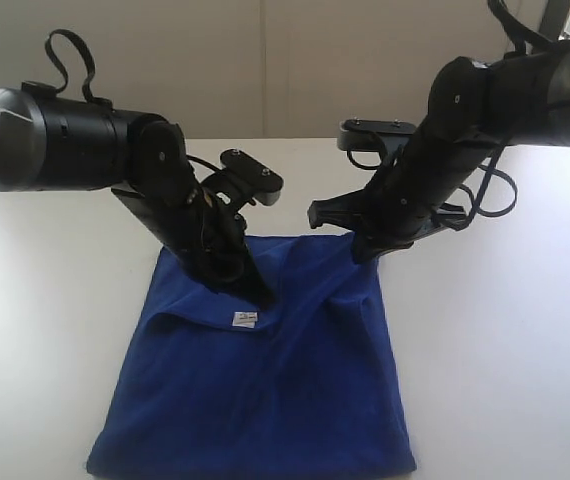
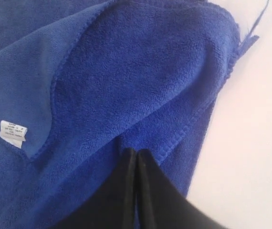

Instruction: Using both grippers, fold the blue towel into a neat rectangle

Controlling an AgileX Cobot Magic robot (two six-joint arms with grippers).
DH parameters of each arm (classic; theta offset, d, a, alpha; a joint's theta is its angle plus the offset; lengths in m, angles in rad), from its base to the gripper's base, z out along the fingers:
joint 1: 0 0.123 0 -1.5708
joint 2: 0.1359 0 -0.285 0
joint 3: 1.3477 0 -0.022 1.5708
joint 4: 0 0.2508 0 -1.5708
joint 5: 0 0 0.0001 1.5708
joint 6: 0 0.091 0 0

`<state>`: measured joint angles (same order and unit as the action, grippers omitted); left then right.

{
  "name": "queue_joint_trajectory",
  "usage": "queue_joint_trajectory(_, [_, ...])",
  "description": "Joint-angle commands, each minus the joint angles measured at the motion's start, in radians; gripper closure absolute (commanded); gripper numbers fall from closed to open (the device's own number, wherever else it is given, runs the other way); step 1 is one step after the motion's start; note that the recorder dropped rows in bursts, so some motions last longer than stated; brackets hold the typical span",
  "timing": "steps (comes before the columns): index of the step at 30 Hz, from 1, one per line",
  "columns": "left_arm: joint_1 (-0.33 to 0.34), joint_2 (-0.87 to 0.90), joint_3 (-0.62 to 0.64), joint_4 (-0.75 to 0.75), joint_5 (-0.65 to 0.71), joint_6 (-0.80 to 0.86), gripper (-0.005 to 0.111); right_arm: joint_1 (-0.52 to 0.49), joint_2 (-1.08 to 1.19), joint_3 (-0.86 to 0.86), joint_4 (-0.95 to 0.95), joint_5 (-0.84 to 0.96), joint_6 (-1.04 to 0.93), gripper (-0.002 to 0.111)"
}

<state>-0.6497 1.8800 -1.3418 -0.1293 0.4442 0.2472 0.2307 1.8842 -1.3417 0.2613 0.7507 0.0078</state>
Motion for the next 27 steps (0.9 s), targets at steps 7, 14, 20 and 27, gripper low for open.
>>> queue_joint_trajectory(7, [-0.064, 0.034, -0.004, -0.015, -0.021, 0.006, 0.059, -0.005, -0.009, 0.006, -0.015, -0.007, 0.007, 0.108])
queue_joint_trajectory(14, [-0.064, 0.066, -0.004, -0.015, -0.041, 0.010, 0.059, -0.005, -0.009, 0.006, -0.015, -0.020, 0.015, 0.108])
queue_joint_trajectory(20, [-0.064, 0.097, -0.004, -0.013, -0.061, 0.013, 0.059, -0.005, -0.009, 0.006, -0.015, -0.018, 0.018, 0.108])
queue_joint_trajectory(27, [-0.064, 0.104, -0.004, -0.013, -0.098, 0.013, 0.060, -0.005, -0.009, 0.006, -0.015, -0.017, 0.020, 0.108])
